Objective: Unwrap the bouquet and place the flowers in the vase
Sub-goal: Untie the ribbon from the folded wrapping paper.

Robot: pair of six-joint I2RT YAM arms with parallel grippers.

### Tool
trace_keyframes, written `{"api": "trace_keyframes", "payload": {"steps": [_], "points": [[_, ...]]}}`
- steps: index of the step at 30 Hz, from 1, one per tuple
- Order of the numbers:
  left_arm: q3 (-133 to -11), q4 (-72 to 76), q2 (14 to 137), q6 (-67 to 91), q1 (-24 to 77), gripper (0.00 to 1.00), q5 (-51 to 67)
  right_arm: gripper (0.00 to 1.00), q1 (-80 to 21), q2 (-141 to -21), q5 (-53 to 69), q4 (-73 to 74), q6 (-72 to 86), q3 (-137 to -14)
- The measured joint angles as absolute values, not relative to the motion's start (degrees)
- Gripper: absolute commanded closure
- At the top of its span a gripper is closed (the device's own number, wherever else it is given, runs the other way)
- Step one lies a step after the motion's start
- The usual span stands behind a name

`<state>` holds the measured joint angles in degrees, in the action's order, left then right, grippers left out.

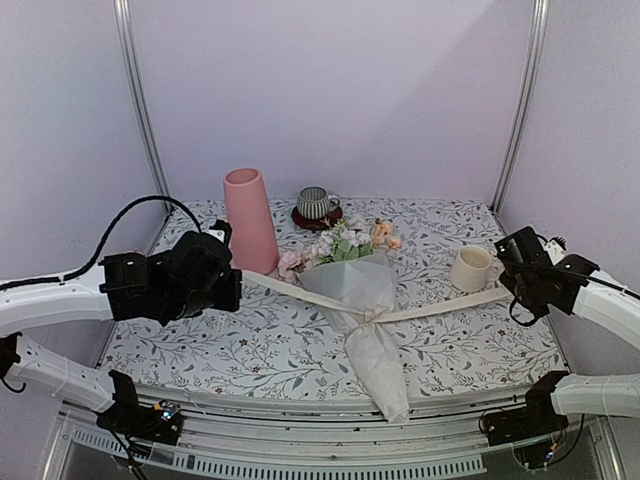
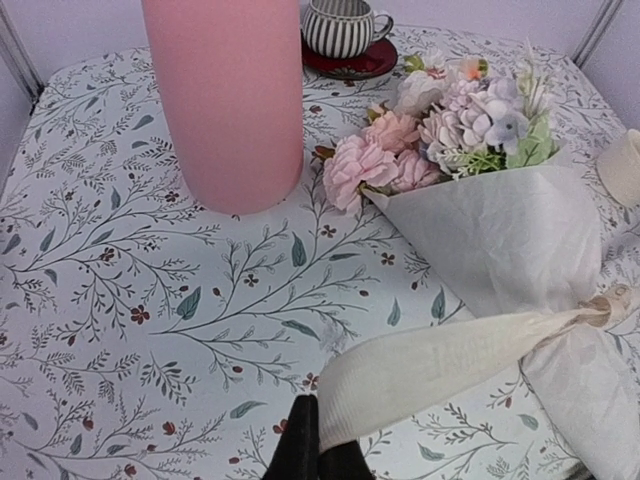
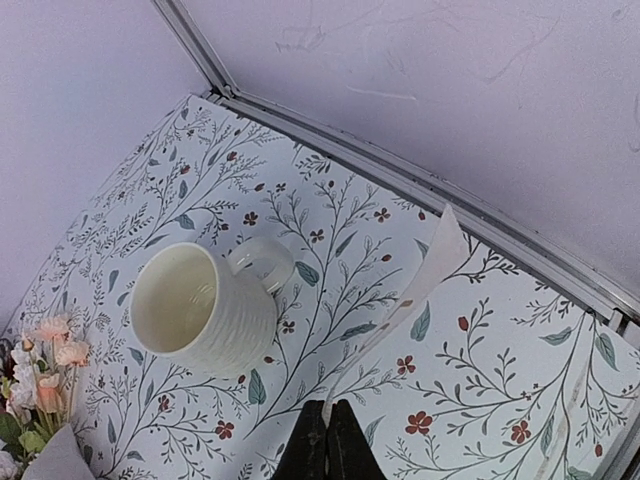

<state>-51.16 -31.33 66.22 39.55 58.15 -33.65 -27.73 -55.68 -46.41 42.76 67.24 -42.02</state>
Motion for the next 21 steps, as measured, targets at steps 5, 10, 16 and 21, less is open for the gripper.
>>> {"api": "trace_keyframes", "payload": {"steps": [5, 10, 16, 21], "points": [[-50.72, -33.89, 64.82, 40.91, 56.84, 1.0, -35.35, 0.98, -27.73, -53.52, -47.18, 41.8, 65.98, -41.43], [-50.7, -36.95, 63.99, 42.15, 54.5, 1.0, -36.58, 0.98, -27.73, -52.86, -47.79, 40.71, 64.77, -41.17], [-49.69, -37.93, 60.75, 43.38, 53.8, 1.0, -36.91, 0.98, -27.73, -52.77, -48.56, 40.6, 64.23, -41.17], [-48.45, -38.76, 58.81, 45.32, 53.65, 1.0, -37.95, 0.98, -27.73, -52.45, -49.47, 40.58, 63.83, -41.17]]}}
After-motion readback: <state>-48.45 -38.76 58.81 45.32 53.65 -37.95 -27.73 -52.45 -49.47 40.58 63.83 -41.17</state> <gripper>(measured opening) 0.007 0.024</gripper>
